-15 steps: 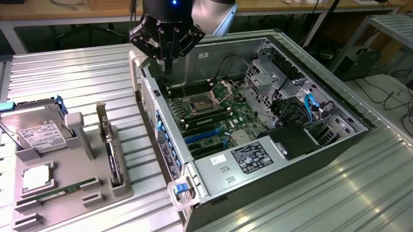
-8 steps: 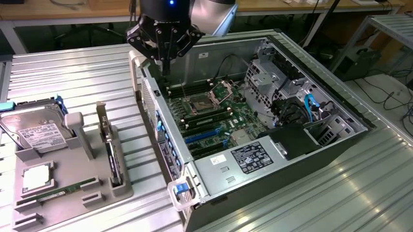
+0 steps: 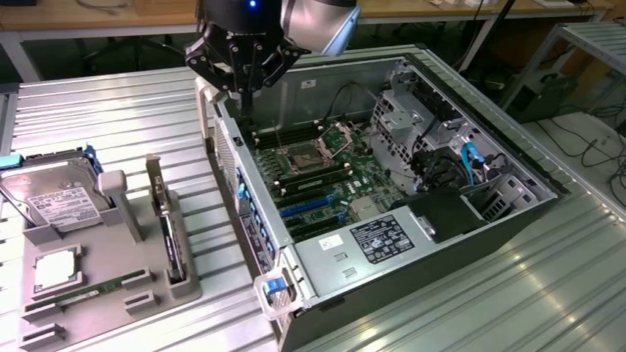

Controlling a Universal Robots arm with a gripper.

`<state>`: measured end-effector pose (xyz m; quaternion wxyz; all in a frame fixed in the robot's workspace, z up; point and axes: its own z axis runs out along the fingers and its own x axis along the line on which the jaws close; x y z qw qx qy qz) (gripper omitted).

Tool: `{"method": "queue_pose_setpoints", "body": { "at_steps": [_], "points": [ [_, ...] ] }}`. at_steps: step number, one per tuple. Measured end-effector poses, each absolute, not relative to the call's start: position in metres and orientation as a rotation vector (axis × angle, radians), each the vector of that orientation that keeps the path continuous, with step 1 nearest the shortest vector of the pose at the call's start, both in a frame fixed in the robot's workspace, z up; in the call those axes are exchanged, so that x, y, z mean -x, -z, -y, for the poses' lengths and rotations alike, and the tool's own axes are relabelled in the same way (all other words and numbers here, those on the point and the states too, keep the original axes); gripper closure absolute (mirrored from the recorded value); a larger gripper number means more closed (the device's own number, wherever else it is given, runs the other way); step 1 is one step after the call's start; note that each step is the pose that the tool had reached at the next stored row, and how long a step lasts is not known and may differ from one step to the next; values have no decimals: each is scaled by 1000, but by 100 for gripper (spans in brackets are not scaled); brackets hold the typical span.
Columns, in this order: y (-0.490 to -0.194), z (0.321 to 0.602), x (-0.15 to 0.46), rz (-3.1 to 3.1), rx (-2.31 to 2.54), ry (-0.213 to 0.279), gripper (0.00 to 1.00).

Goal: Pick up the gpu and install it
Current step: 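Reach for the gpu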

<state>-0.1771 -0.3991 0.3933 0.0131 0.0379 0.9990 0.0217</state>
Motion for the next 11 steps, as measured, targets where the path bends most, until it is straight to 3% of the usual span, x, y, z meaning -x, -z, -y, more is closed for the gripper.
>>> {"method": "queue_pose_setpoints", "body": {
  "at_steps": [11],
  "points": [
    [-393,400,187,-3112,-118,-68,89]
  ]
}}
